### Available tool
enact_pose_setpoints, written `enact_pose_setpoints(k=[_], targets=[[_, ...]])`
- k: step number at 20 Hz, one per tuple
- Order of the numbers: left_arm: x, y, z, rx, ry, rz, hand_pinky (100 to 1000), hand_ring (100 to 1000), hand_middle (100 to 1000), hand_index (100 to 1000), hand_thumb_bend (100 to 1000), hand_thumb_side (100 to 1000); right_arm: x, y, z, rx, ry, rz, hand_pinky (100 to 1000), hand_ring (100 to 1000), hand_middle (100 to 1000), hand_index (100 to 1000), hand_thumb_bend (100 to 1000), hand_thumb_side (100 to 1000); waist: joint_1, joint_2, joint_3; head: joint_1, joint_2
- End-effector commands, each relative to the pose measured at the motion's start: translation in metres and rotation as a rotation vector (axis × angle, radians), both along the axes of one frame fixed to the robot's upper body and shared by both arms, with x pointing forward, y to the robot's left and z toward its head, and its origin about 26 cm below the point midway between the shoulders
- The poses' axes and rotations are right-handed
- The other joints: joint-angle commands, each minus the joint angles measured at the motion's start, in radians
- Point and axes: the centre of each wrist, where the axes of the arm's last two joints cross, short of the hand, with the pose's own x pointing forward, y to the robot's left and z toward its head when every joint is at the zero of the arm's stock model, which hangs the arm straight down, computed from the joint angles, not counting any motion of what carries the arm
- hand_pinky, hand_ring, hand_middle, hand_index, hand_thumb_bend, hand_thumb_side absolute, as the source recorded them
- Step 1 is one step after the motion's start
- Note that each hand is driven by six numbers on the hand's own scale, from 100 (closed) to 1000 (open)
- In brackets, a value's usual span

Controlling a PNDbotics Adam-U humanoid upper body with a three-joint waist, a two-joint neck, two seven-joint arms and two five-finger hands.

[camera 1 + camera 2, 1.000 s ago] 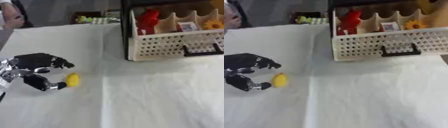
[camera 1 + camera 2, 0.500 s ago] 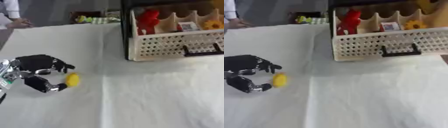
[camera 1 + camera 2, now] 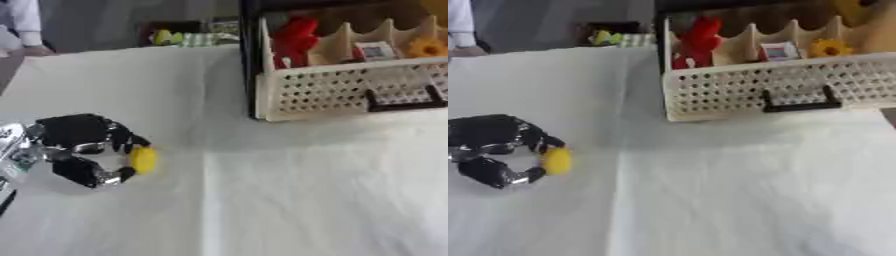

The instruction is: Pick up objects from table and place into drawer.

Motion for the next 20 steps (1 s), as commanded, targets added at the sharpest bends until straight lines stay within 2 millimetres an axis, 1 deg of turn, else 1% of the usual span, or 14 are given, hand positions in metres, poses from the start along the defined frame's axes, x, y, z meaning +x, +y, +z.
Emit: enact_pose_setpoints(k=[1,4,8,12,15,17,20], targets=[[-0.001,0.005,0.009,0.083,0.018,-0.047,446,587,617,1000,207,1000,-0.006,-0.002,0.008,-0.008,-0.027,-0.010,473,590,188,461,100,1000,-0.002,-0.021,0.001,-0.004,-0.015],[-0.001,0.006,0.007,0.087,0.033,-0.053,465,610,642,1000,203,1000,-0.006,-0.002,0.008,-0.006,-0.027,-0.009,473,590,188,461,100,1000,-0.002,-0.023,-0.001,-0.006,-0.017],[0.000,0.006,0.006,0.080,0.043,-0.060,458,603,637,1000,208,1000,-0.005,-0.002,0.007,-0.003,-0.022,-0.011,473,590,187,460,100,1000,-0.002,-0.022,-0.002,-0.011,-0.018],[0.000,0.009,0.003,0.097,0.049,-0.049,442,584,625,1000,233,1000,-0.006,-0.002,0.007,0.000,-0.021,-0.009,473,590,187,460,100,1000,-0.001,-0.020,-0.004,-0.013,-0.029],[0.001,0.012,0.000,0.105,0.050,-0.037,408,561,595,1000,232,1000,-0.006,-0.002,0.007,0.000,-0.020,-0.008,473,590,187,460,100,1000,0.000,-0.019,-0.005,-0.014,-0.034],[0.002,0.013,-0.002,0.107,0.053,-0.032,365,534,567,1000,224,1000,-0.006,-0.002,0.007,0.001,-0.019,-0.008,473,590,187,460,100,1000,0.000,-0.019,-0.005,-0.016,-0.031],[0.002,0.013,-0.004,0.098,0.055,-0.029,328,513,544,1000,214,1000,-0.006,-0.003,0.007,0.002,-0.018,-0.009,473,590,187,460,100,1000,-0.001,-0.019,-0.005,-0.017,-0.024]])
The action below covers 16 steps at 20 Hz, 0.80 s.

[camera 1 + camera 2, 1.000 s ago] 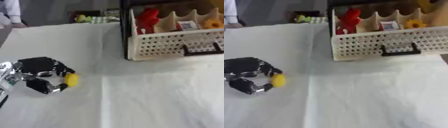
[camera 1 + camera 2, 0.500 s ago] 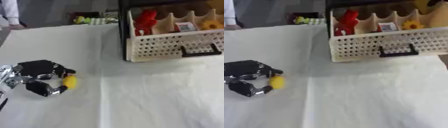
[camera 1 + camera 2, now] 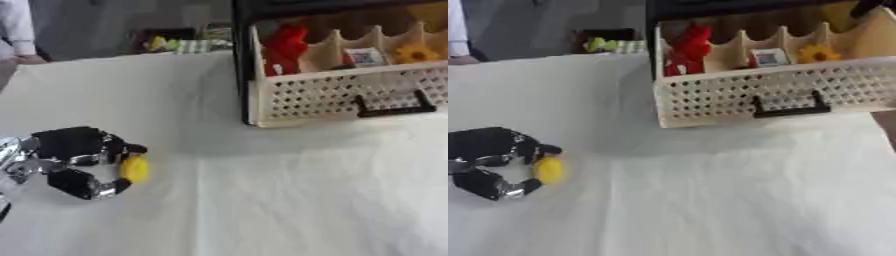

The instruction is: Pick up objects from table and place into drawer.

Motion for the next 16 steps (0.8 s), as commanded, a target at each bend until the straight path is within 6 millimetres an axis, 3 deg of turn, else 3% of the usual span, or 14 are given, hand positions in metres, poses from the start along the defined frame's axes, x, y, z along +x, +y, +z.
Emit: enact_pose_setpoints(k=[1,5,10,13,16], targets=[[0.0003,0.0070,0.0043,0.104,0.029,-0.047,315,505,539,1000,218,1000,-0.0053,-0.0011,0.0071,-0.002,-0.027,-0.002,473,590,187,460,100,1000,-0.005,-0.019,0.000,-0.003,-0.002],[0.0012,0.0091,0.0011,0.095,0.034,-0.038,241,461,512,952,210,1000,-0.0053,-0.0016,0.0070,0.006,-0.027,-0.004,472,589,187,460,100,1000,-0.005,-0.019,-0.001,-0.005,0.002],[0.0025,0.0099,-0.0002,0.060,0.032,-0.036,163,410,472,822,164,987,-0.0053,-0.0014,0.0070,0.008,-0.026,-0.002,471,588,187,459,100,1000,-0.006,-0.019,-0.002,-0.005,0.006],[0.0028,0.0105,-0.0013,0.029,0.026,-0.035,118,383,448,727,104,888,-0.0053,-0.0018,0.0070,0.012,-0.027,-0.004,469,587,187,459,100,1000,-0.007,-0.019,-0.003,-0.006,0.006],[0.0030,0.0110,-0.0024,0.005,0.023,-0.036,105,377,441,711,100,799,-0.0053,-0.0017,0.0070,0.014,-0.027,-0.005,464,587,187,459,100,1000,-0.006,-0.020,-0.003,-0.005,0.005]])
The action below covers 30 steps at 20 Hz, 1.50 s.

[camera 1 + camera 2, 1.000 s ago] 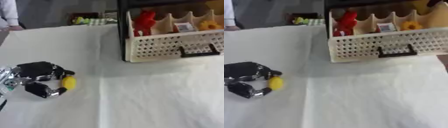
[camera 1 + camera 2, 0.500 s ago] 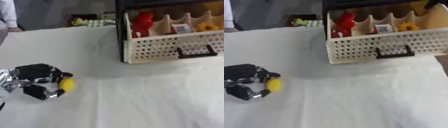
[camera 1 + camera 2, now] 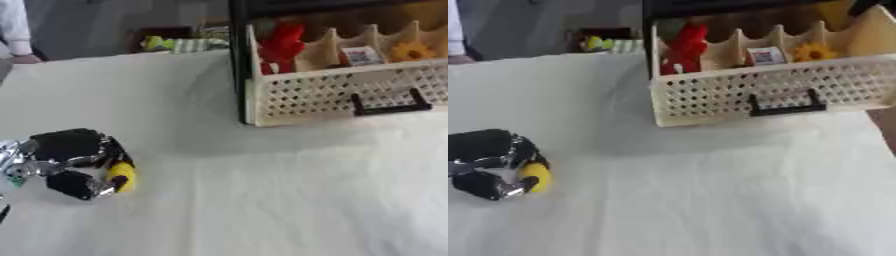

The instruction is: Pick up objects from table and place into drawer.

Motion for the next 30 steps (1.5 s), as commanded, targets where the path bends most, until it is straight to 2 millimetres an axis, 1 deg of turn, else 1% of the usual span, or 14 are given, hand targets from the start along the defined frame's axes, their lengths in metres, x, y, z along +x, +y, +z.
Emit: enact_pose_setpoints(k=[1,5,7,11,15,16,18,19,20,21,22,23,27,30], targets=[[-0.0004,0.0091,0.0049,0.038,0.007,-0.018,102,376,439,707,100,740,-0.0054,-0.0012,0.0076,-0.002,-0.029,-0.006,463,587,187,459,100,1000,-0.004,-0.020,0.001,-0.001,0.001],[-0.0004,0.0092,0.0050,0.014,0.007,-0.021,100,380,441,721,100,565,-0.0053,-0.0009,0.0075,-0.001,-0.027,-0.005,464,587,187,459,100,1000,-0.004,-0.019,0.001,-0.002,0.000],[-0.0003,0.0090,0.0047,0.005,0.008,-0.022,100,381,442,719,100,529,-0.0053,-0.0010,0.0074,-0.001,-0.026,-0.004,464,587,186,459,100,1000,-0.004,-0.019,0.001,-0.002,-0.001],[-0.0002,0.0089,0.0043,-0.009,0.012,-0.021,100,385,445,711,100,505,-0.0053,-0.0011,0.0072,0.000,-0.024,-0.004,464,587,187,459,100,1000,-0.004,-0.019,0.001,-0.003,-0.002],[-0.0003,0.0092,0.0033,-0.010,0.019,-0.019,108,422,470,722,100,481,-0.0052,-0.0012,0.0070,0.002,-0.023,-0.005,464,586,187,459,100,1000,-0.004,-0.019,0.000,-0.003,-0.004],[-0.0004,0.0093,0.0028,-0.011,0.021,-0.019,120,445,519,729,100,458,-0.0052,-0.0013,0.0070,0.003,-0.023,-0.005,463,586,186,459,100,1000,-0.004,-0.019,0.000,-0.003,-0.003],[-0.0004,0.0094,0.0014,-0.013,0.028,-0.017,120,463,544,728,100,422,-0.0052,-0.0013,0.0070,0.004,-0.023,-0.006,464,586,186,458,100,1000,-0.004,-0.018,0.001,-0.003,-0.003],[-0.0004,0.0094,0.0011,-0.015,0.031,-0.017,120,465,548,727,100,402,-0.0052,-0.0012,0.0071,0.004,-0.023,-0.006,464,586,186,458,100,1000,-0.003,-0.018,0.001,-0.003,-0.003],[-0.0003,0.0094,0.0011,-0.018,0.034,-0.017,112,465,550,724,100,341,-0.0052,-0.0010,0.0072,0.003,-0.023,-0.005,464,586,186,458,100,1000,-0.003,-0.017,0.002,-0.002,-0.004],[-0.0003,0.0094,0.0013,-0.021,0.035,-0.017,111,463,550,723,100,331,-0.0052,-0.0008,0.0073,0.002,-0.023,-0.004,464,586,186,458,100,1000,-0.004,-0.017,0.002,-0.002,-0.004],[-0.0003,0.0094,0.0017,-0.024,0.036,-0.017,116,469,549,715,100,283,-0.0052,-0.0006,0.0074,0.001,-0.023,-0.003,464,586,186,458,100,1000,-0.004,-0.017,0.003,-0.002,-0.004],[-0.0004,0.0093,0.0022,-0.028,0.037,-0.017,117,470,549,713,100,271,-0.0051,-0.0005,0.0075,0.001,-0.023,-0.002,464,586,186,458,100,1000,-0.004,-0.017,0.003,-0.002,-0.005],[-0.0009,0.0082,0.0047,-0.044,0.034,-0.024,100,455,533,702,100,264,-0.0051,-0.0002,0.0076,0.002,-0.023,-0.001,463,585,186,457,100,1000,-0.004,-0.018,0.003,-0.002,-0.006],[-0.0015,0.0078,0.0058,-0.060,0.031,-0.029,100,417,514,692,100,261,-0.0050,0.0000,0.0075,0.003,-0.022,-0.001,463,585,186,457,100,1000,-0.004,-0.018,0.004,-0.002,-0.007]])
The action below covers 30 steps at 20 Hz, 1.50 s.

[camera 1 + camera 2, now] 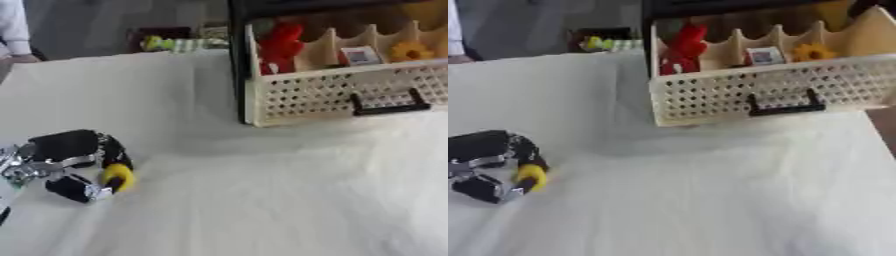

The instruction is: Pick up objects from table and place into drawer.

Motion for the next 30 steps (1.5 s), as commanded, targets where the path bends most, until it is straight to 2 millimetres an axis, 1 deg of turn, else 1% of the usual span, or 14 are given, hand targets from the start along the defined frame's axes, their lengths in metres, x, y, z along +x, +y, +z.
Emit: enact_pose_setpoints(k=[1,5,8,15,18,26,30], targets=[[-0.002,0.007,0.010,0.027,-0.010,-0.011,100,414,511,691,100,260,-0.005,0.000,0.008,-0.008,-0.029,0.000,463,585,186,457,100,1000,-0.004,-0.019,0.002,0.001,-0.007],[-0.003,0.006,0.013,0.002,-0.024,-0.019,100,408,497,678,100,257,-0.005,0.000,0.008,-0.007,-0.025,0.001,463,585,186,457,100,1000,-0.002,-0.019,0.001,0.000,-0.007],[-0.004,0.004,0.020,-0.021,-0.041,-0.032,100,409,489,672,100,255,-0.005,0.000,0.008,-0.005,-0.024,0.000,461,583,185,456,100,1000,0.000,-0.021,0.001,0.000,-0.005],[-0.012,0.000,0.052,-0.093,-0.088,-0.073,100,407,477,657,100,248,-0.005,0.001,0.008,-0.002,-0.022,0.000,461,582,187,457,100,1000,0.006,-0.031,0.001,0.003,0.004],[-0.015,-0.001,0.064,-0.113,-0.095,-0.087,100,409,477,658,100,248,-0.005,0.001,0.007,0.000,-0.017,0.000,460,581,188,457,100,1000,0.008,-0.036,0.001,0.004,0.004],[-0.022,-0.005,0.083,-0.166,-0.111,-0.121,100,407,472,647,100,245,-0.004,0.002,0.006,0.008,-0.008,0.002,460,579,189,457,100,1000,0.014,-0.052,-0.001,0.007,0.003],[-0.027,-0.012,0.097,-0.218,-0.123,-0.168,100,399,467,627,100,244,-0.004,0.003,0.005,0.011,-0.002,0.008,458,577,190,457,100,1000,0.018,-0.063,-0.001,0.007,0.003]])
